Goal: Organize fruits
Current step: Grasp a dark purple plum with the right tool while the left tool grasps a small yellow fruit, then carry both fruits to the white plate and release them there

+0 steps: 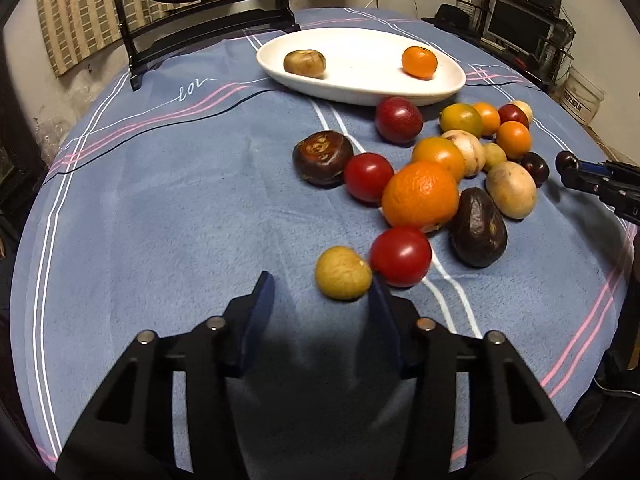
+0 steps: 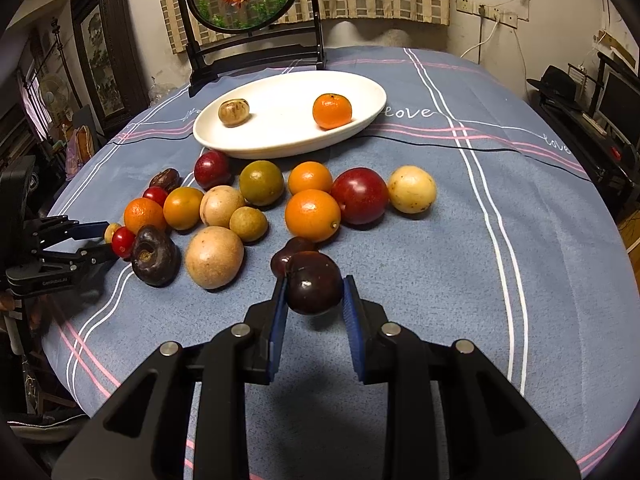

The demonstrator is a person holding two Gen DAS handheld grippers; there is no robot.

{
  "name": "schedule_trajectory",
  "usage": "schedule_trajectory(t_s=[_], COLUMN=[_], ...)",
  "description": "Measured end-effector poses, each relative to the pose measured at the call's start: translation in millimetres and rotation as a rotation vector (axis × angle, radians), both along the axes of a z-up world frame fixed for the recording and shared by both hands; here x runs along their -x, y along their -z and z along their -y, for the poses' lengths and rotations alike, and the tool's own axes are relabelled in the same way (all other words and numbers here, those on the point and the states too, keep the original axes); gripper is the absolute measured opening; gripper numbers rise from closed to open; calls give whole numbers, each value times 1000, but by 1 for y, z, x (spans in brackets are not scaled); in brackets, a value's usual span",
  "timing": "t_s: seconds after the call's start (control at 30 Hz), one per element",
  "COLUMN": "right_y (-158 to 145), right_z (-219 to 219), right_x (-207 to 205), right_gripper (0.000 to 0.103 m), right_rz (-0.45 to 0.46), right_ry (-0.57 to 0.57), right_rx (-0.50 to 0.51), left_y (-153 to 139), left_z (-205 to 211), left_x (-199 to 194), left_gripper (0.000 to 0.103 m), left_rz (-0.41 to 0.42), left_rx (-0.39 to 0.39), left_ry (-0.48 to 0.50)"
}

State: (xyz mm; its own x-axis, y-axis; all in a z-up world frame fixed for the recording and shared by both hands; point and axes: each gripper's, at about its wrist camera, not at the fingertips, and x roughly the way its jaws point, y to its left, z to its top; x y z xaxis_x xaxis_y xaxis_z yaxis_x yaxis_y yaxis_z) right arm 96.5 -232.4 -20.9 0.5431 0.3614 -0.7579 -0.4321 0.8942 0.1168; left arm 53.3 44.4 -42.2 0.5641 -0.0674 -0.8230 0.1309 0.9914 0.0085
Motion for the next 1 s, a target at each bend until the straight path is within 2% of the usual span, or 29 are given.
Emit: schedule_trajectory(t_s=[0.13, 0.27, 0.4, 0.47, 0.57, 0.7, 0.87, 1.0], right_y=[0, 0, 0, -2, -10, -34, -66, -61], right_z=[-2, -2, 0, 2, 6, 7, -23, -64], right_x=[1, 1, 1, 1, -2, -16, -46, -85], right_gripper=[28, 28, 28, 28, 28, 28, 28, 28], right_rz=[-1, 0, -1, 2, 21, 68, 153, 123], right_ry=[-6, -5, 2, 5, 10, 3, -57, -124], right_rx=[-1, -2, -2, -5, -12, -38, -28, 21], left_y=[0, 0, 0, -3, -15, -51, -79, -75], left_z=[0, 3, -7, -8, -6, -7, 11, 31], left_x=[-7, -10, -11, -8, -2, -6, -53, -112], left_gripper=[47, 31, 28, 28, 28, 28, 29, 29], left_rz=[-2, 21, 26, 30, 57, 137, 162, 114], left_rx=[2, 27, 109, 115, 111, 133, 147, 178], left_ry=[-5, 19, -24, -30, -21, 6, 32, 9])
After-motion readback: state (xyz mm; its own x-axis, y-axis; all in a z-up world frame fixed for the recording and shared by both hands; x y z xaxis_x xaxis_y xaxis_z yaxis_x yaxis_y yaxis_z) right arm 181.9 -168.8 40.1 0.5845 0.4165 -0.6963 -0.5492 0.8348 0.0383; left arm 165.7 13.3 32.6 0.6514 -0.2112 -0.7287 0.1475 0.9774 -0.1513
